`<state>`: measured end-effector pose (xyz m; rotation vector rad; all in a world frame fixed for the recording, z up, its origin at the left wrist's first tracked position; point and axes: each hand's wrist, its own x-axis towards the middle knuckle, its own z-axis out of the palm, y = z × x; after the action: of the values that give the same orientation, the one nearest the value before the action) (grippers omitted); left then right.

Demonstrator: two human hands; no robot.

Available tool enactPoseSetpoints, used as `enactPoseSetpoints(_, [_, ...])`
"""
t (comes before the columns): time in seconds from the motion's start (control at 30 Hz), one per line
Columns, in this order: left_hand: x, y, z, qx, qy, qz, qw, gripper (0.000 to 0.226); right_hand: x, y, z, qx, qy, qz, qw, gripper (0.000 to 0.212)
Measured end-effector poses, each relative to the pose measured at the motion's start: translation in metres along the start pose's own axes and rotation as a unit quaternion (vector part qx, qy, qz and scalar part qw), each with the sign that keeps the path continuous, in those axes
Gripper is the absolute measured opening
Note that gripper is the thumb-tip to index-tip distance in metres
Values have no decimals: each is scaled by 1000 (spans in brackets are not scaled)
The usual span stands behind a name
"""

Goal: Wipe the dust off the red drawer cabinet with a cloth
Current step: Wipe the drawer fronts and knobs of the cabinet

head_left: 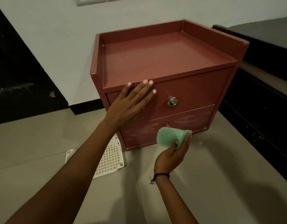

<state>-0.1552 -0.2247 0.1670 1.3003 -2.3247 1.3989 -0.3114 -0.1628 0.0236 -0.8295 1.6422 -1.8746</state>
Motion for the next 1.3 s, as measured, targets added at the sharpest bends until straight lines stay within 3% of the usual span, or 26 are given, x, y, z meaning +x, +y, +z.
enactPoseSetpoints(0.2, [15, -17, -4, -54, -30, -63, 996, 102, -27, 22, 31, -70, -136, -41, 987, 54])
enactPoseSetpoints(0.47, [19, -7, -9, -78, -31, -113, 990, 105, -73, 18, 99, -106, -173, -14, 979, 65])
enactPoseSetpoints(0.67, [21, -3, -9, -87, -35, -131, 987, 109, -129, 41, 102, -164, -292, 1, 942, 71])
enactPoseSetpoints(0.77, [17, -5, -10, -72, -45, -112, 990, 109, -120, 39, 102, -150, -283, 7, 947, 69])
enactPoseSetpoints(1.0, [15, -4, -12, -68, -51, -105, 991, 110, -61, 27, 109, -82, -147, 35, 985, 66])
enactPoseSetpoints(1.3, [16, -5, -11, -71, -50, -108, 990, 106, -107, 23, 104, -98, -225, 28, 969, 68])
